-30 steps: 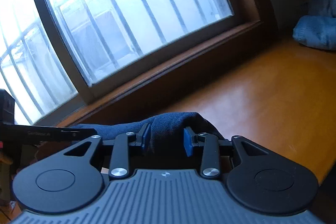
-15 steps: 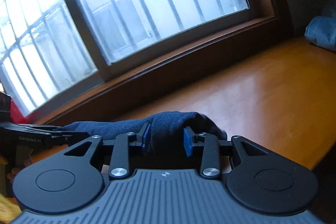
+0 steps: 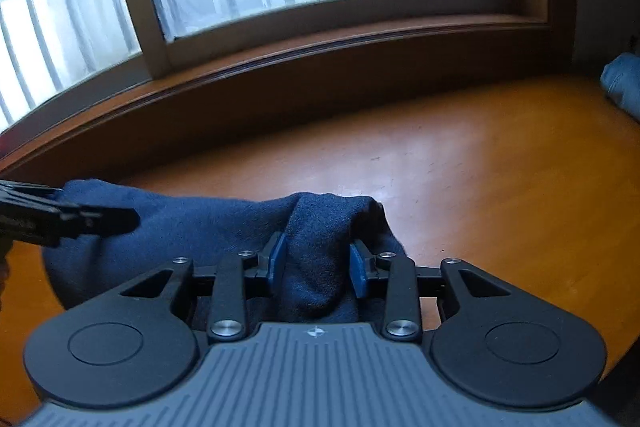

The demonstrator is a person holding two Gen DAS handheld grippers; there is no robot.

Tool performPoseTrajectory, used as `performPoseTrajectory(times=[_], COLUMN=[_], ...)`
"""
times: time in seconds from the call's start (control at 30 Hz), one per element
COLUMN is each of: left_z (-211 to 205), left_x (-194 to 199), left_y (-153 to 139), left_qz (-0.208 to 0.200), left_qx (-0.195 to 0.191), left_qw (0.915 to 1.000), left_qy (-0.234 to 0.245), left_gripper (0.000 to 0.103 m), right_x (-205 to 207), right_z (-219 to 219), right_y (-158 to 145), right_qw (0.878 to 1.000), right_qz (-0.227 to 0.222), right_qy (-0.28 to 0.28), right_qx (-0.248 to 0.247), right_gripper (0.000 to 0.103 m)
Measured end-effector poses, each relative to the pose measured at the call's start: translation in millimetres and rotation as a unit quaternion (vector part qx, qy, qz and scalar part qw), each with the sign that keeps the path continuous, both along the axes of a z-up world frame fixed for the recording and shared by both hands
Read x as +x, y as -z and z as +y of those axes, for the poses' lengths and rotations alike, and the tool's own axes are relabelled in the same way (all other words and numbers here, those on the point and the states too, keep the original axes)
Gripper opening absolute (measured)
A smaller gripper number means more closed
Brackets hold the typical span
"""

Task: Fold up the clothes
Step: 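Carry the bundle with both grippers toward the light blue jeans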

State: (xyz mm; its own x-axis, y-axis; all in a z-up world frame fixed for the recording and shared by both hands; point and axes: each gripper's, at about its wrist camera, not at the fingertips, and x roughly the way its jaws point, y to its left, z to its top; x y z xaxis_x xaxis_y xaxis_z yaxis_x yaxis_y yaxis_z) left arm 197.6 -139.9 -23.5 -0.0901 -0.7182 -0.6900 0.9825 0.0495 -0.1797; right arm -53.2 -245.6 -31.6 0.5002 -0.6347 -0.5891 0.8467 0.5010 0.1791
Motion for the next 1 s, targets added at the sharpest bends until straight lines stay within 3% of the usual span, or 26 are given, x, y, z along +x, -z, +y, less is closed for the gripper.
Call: performPoseTrajectory(times=[0.07,0.17,0.27,0.33,0.43,0.5,0.53,0.63,0.73,0.93,1.0], left_z=[-0.6,5.2,23.8,36.4,47.2,46.0,41.9,27.4,24.2,26.9,35.1], left_x=[6.7,14.2,2.3,-7.7,-21.0,-32.0,-36.0,-42.8,-47.7,-41.3,-40.6], left_y=[2.5,-3.6,-33.3,-53.4,-65.9,-55.3,-44.7,-8.1,13.2,14.9,-0.5], left_qz=[0.014,0.030,-0.059,-0.100,-0.044,-0.007,-0.009,-0.046,-0.085,-0.080,-0.073], left_qx=[0.003,0.004,-0.031,-0.059,-0.075,-0.066,-0.054,-0.010,-0.011,-0.009,-0.028], left_qw=[0.9999,0.9995,0.9977,0.9932,0.9958,0.9965,0.9974,0.9985,0.9956,0.9957,0.9960], left_qy=[-0.006,-0.012,-0.007,-0.001,0.027,0.051,0.047,0.028,0.038,0.044,0.045], left_gripper=[0.097,0.091,0.088,0.088,0.088,0.088,0.088,0.087,0.097,0.098,0.094], right_x=[-0.7,-10.5,-30.7,-34.5,-15.9,-1.3,3.9,9.2,4.5,8.3,3.8], right_z=[1.9,10.8,32.5,44.8,42.5,36.1,31.5,21.6,19.5,20.8,24.4], right_y=[1.8,-8.7,-40.8,-57.0,-55.6,-39.8,-28.1,-0.6,3.4,-1.0,-12.9], right_qw=[1.000,1.000,0.995,0.991,0.991,0.994,0.995,0.997,0.997,0.997,0.997], right_qz=[-0.003,-0.013,-0.045,-0.071,-0.058,-0.029,-0.018,-0.017,-0.033,-0.036,-0.044], right_qy=[-0.003,0.001,0.024,0.007,-0.053,-0.074,-0.073,-0.069,-0.069,-0.067,-0.067], right_qx=[-0.010,-0.027,-0.083,-0.114,-0.104,-0.079,-0.063,-0.031,-0.013,-0.018,-0.022], right_gripper=[0.037,0.042,0.055,0.058,0.056,0.053,0.053,0.053,0.053,0.053,0.051])
